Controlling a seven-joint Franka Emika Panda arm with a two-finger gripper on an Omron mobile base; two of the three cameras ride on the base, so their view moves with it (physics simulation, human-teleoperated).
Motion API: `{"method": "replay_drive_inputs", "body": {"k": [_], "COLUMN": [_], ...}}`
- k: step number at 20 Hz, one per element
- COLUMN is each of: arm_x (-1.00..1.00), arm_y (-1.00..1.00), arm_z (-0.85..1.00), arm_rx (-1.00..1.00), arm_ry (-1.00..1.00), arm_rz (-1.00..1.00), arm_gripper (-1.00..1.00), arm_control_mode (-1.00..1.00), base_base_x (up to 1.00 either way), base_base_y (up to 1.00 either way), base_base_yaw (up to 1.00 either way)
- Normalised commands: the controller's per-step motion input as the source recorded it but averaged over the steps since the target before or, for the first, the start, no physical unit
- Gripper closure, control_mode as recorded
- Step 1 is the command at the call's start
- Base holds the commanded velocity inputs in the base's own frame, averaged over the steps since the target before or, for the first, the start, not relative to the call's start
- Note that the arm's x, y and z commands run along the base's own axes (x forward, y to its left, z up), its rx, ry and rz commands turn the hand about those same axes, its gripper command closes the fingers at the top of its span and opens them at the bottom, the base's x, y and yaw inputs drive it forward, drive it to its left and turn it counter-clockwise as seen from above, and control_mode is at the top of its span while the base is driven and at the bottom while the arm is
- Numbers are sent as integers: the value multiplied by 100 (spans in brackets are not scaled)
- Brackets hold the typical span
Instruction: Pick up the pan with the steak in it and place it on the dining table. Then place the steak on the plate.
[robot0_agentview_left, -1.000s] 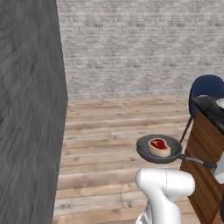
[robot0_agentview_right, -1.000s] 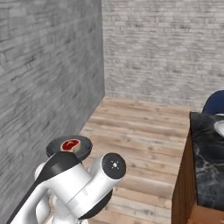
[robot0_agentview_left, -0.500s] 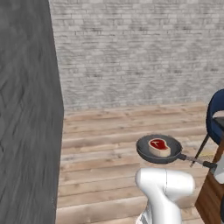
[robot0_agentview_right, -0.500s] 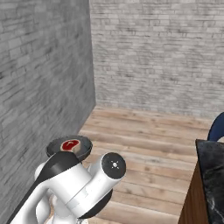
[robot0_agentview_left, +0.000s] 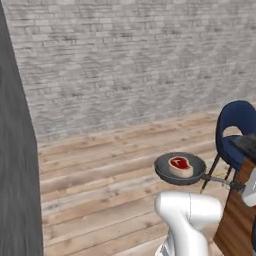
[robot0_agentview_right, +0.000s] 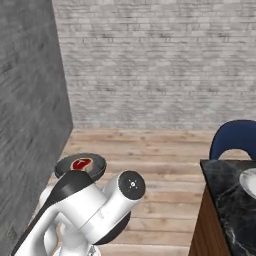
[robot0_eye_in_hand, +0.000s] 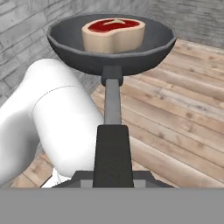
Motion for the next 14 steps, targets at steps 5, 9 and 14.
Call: {"method": "replay_drive_inputs", "body": {"k": [5, 9, 14], "arm_x": [0, 0, 0], "arm_y": [0, 0, 0], "arm_z": [0, 0, 0], "arm_rx": [0, 0, 0], "arm_ry": [0, 0, 0], "arm_rz": [0, 0, 0], "arm_gripper": [100, 100, 100], "arm_control_mode": [100, 100, 100], "base_base_x": [0, 0, 0], "base_base_y": [0, 0, 0], "base_base_yaw": [-50, -50, -50]}}
